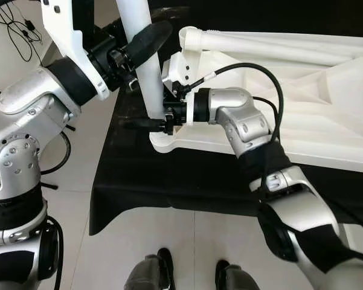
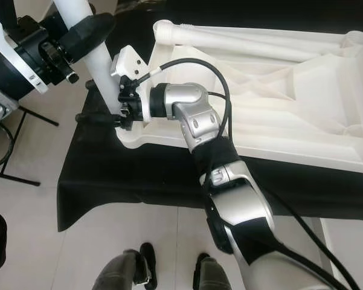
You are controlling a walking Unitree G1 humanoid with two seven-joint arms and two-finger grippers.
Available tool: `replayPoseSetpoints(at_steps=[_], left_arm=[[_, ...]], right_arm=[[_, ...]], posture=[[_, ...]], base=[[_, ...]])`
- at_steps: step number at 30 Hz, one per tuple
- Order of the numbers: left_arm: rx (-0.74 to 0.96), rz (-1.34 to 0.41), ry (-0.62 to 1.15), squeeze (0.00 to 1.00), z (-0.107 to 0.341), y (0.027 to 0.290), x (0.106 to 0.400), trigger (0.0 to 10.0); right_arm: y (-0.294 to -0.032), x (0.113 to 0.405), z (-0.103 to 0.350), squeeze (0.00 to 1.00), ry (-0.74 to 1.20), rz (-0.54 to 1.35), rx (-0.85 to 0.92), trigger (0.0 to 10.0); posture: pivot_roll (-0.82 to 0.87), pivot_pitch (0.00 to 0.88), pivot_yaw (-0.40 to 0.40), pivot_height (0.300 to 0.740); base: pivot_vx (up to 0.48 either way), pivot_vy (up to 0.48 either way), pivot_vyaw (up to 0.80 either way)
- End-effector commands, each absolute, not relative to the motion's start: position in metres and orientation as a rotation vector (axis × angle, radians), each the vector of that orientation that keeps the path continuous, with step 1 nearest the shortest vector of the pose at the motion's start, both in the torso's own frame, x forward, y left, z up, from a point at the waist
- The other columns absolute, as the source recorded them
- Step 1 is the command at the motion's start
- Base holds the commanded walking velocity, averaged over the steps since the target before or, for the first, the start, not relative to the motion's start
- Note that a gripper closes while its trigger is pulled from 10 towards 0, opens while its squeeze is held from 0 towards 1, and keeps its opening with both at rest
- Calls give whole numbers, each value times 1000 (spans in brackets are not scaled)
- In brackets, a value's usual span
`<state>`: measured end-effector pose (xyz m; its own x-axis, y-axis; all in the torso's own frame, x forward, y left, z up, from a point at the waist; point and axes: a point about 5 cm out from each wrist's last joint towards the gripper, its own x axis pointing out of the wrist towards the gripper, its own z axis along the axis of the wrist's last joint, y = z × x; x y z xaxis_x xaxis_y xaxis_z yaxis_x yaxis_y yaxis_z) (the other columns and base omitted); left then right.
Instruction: Building children table
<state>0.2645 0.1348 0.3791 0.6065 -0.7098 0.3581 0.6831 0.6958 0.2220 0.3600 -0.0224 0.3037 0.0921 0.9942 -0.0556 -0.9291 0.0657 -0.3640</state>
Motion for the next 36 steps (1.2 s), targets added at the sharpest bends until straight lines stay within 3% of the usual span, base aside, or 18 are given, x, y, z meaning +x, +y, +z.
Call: replayPoseSetpoints(at_steps=[1, 14, 15, 17, 18, 21, 22, 23, 24, 25, 26, 28, 29, 34, 36], left_arm=[[73, -837, -375, 0, 370, 128, 268, 0], [95, -826, -375, 0, 370, 128, 268, 0], [86, -812, -369, 1000, 368, 129, 269, 8667], [79, -802, -364, 1000, 367, 130, 270, 8667], [71, -785, -364, 1000, 366, 131, 271, 10000], [78, -777, -362, 1000, 367, 131, 272, 10000], [80, -784, -361, 1000, 368, 131, 271, 10000], [88, -786, -362, 0, 369, 132, 270, 10000], [91, -786, -362, 0, 370, 133, 269, 10000], [91, -786, -362, 0, 370, 133, 269, 10000], [91, -784, -363, 0, 370, 134, 269, 10000], [91, -784, -363, 0, 370, 134, 269, 10000], [91, -781, -362, 0, 371, 134, 269, 10000], [89, -779, -357, 0, 370, 135, 270, 10000], [99, -793, -347, 0, 368, 134, 271, 10000]], right_arm=[[8, 342, 299, 0, -243, 1711, -386, 0], [7, 343, 303, 0, -269, 1773, -394, 0], [7, 342, 303, 0, -274, 1770, -388, 0], [7, 342, 302, 0, -278, 1770, -384, 0], [7, 343, 301, 0, -281, 1757, -378, 0], [6, 345, 298, 0, -277, 1723, -380, 0], [3, 353, 292, 0, -233, 1608, -393, 0], [2, 363, 283, 0, -179, 1407, -400, 0], [0, 376, 275, 0, -137, 1090, -345, 0], [0, 376, 275, 0, -137, 1090, -345, 0], [-7, 382, 265, 0, -77, 774, -225, 0], [-7, 382, 265, 0, -77, 774, -225, 0], [-14, 375, 254, 0, -76, 649, -266, 0], [-12, 363, 243, 0, -56, 623, -265, 0], [-4, 359, 243, 0, -69, 676, -268, 0]], posture=[[111, 287, 85, 740], [103, 297, 89, 740], [100, 293, 90, 740], [100, 293, 90, 740], [99, 292, 90, 740], [95, 292, 87, 740], [93, 292, 77, 740], [91, 295, 59, 740], [92, 293, 52, 740], [92, 293, 52, 740], [100, 291, 53, 740], [100, 291, 53, 740], [111, 298, 59, 740], [100, 306, 73, 740], [97, 272, 73, 740]], base=[[0, 0, 0], [0, 0, 0], [0, 0, 0], [0, 0, 0], [0, 0, 0], [0, 0, 0], [0, 0, 0], [0, 0, 0], [0, 0, 0], [0, 0, 0], [0, 0, 0], [0, 0, 0], [0, 0, 0], [0, 0, 0], [0, 0, 0]])
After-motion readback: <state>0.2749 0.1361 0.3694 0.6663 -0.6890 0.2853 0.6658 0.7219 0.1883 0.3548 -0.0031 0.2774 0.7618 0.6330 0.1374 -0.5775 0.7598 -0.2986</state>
